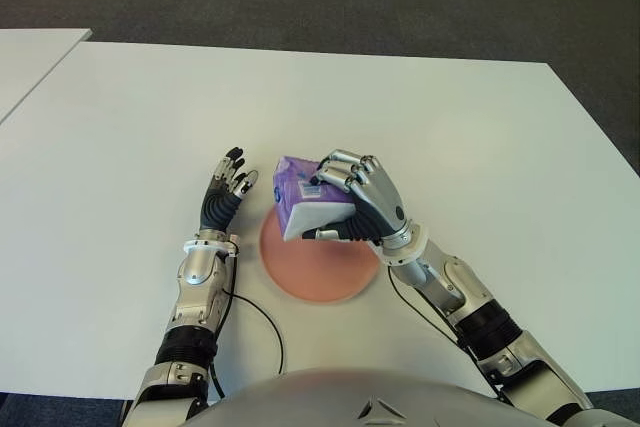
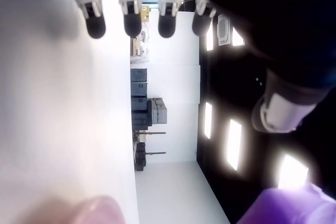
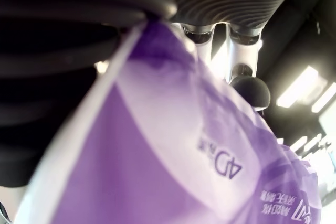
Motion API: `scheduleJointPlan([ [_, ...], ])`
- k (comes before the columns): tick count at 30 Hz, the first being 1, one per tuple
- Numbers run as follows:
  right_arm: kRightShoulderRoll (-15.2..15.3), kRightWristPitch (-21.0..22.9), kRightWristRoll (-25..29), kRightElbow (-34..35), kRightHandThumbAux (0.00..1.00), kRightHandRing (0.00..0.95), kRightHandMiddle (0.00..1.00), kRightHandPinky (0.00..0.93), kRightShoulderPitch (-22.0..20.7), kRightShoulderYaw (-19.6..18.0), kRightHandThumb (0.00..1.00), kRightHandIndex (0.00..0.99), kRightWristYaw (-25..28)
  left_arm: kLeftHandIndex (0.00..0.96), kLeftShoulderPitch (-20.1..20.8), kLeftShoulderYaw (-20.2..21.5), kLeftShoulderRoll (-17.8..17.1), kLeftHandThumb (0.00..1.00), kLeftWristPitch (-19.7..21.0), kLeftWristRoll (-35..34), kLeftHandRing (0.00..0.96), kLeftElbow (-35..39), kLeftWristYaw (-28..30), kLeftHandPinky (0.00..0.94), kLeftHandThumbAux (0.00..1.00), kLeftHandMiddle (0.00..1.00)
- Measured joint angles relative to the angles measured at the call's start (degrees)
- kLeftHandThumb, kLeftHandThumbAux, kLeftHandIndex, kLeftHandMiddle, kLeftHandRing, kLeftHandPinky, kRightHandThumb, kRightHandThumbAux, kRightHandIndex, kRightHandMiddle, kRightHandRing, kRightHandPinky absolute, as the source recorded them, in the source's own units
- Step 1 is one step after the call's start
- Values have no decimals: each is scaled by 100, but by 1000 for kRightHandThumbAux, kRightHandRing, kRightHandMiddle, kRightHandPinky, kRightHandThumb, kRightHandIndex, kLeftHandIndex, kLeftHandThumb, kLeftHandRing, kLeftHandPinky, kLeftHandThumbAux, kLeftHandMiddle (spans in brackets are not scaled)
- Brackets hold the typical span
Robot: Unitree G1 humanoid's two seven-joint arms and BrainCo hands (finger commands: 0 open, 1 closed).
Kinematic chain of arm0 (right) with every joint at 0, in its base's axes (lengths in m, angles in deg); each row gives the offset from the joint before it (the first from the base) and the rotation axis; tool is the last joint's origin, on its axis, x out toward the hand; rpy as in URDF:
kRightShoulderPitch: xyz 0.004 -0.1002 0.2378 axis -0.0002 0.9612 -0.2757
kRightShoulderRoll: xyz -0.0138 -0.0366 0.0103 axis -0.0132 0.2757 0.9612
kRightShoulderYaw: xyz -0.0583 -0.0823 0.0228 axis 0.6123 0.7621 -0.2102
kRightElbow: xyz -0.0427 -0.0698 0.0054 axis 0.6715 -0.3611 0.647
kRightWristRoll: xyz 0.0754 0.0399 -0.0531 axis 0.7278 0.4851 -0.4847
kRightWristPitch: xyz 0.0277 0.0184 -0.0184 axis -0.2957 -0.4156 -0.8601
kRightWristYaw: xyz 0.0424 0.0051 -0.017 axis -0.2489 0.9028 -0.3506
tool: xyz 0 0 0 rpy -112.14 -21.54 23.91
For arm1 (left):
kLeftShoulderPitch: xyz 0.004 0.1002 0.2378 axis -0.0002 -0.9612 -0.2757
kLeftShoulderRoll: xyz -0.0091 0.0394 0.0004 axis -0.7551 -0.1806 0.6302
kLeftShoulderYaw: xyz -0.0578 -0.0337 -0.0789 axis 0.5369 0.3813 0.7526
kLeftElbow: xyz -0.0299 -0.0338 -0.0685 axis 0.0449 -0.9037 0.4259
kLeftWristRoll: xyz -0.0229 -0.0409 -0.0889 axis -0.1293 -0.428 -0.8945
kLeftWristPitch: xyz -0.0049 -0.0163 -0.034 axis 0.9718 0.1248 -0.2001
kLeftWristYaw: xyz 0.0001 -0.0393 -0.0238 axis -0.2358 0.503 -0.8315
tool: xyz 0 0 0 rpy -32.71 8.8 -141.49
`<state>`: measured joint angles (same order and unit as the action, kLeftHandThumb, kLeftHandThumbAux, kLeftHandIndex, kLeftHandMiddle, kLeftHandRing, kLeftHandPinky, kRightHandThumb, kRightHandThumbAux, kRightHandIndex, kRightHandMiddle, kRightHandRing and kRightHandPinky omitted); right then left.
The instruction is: Put the tissue paper into the plate.
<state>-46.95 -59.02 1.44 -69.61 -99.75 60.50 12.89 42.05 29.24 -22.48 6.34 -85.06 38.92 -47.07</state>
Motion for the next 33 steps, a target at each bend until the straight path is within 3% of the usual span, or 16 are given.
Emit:
scheduleJointPlan([
  [16,202,-354,100,18,708,819,820,807,324,82,749,441,1126,0,-62,-10,32,0,10,19,0,71,-19,0,536,0],
  [33,200,-137,-14,167,709,842,841,843,580,-145,749,441,1282,0,-70,-10,32,0,-7,-15,0,75,-18,0,537,0],
])
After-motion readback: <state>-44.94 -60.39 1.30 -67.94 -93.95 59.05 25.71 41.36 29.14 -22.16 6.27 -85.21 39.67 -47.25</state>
